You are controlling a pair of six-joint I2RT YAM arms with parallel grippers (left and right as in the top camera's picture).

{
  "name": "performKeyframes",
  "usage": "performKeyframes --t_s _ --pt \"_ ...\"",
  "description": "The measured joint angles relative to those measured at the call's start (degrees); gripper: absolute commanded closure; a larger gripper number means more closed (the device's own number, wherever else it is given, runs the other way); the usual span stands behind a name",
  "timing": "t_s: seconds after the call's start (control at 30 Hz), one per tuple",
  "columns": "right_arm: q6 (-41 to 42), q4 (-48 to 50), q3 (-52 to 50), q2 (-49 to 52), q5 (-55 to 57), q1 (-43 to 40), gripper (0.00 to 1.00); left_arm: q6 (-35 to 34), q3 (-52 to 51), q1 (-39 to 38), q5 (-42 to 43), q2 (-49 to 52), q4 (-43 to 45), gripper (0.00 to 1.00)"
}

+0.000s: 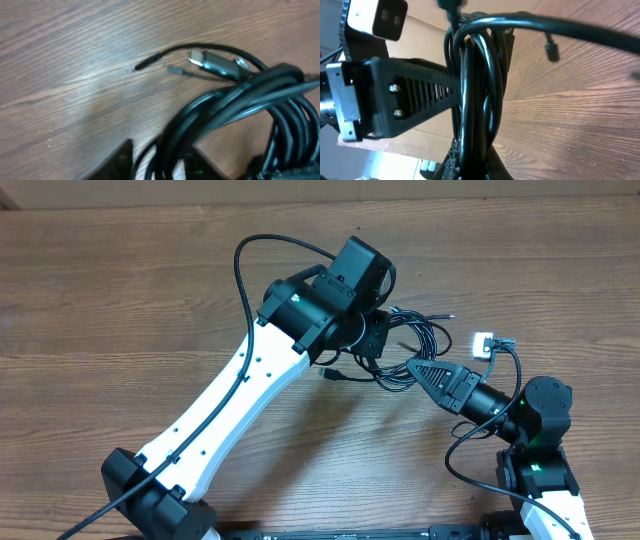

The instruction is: Untangle cables

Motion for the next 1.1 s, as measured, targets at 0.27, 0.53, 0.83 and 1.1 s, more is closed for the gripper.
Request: performKeyframes --t_s 0.27,0.53,0.83,1.1 --pt "-5.84 -0.02 0.00 0.00 0.28 0.00 0.96 -0.94 0.00 1.31 -1.16 0.00 1.57 0.60" --pt "-7.37 0.00 0.00 0.00 0.26 0.20 0.96 -1.73 0.00 3.74 6.32 0.00 2.71 0.96" --pt "-1.09 -0.20 0.00 0.00 -1.07 0.22 0.96 -1.51 0.00 4.17 6.91 0.00 -0.26 0.78" --pt "6.29 -0.22 0.00 0.00 0.15 0.24 0.96 -1.55 0.00 5.33 7.23 0.00 -2.32 0.11"
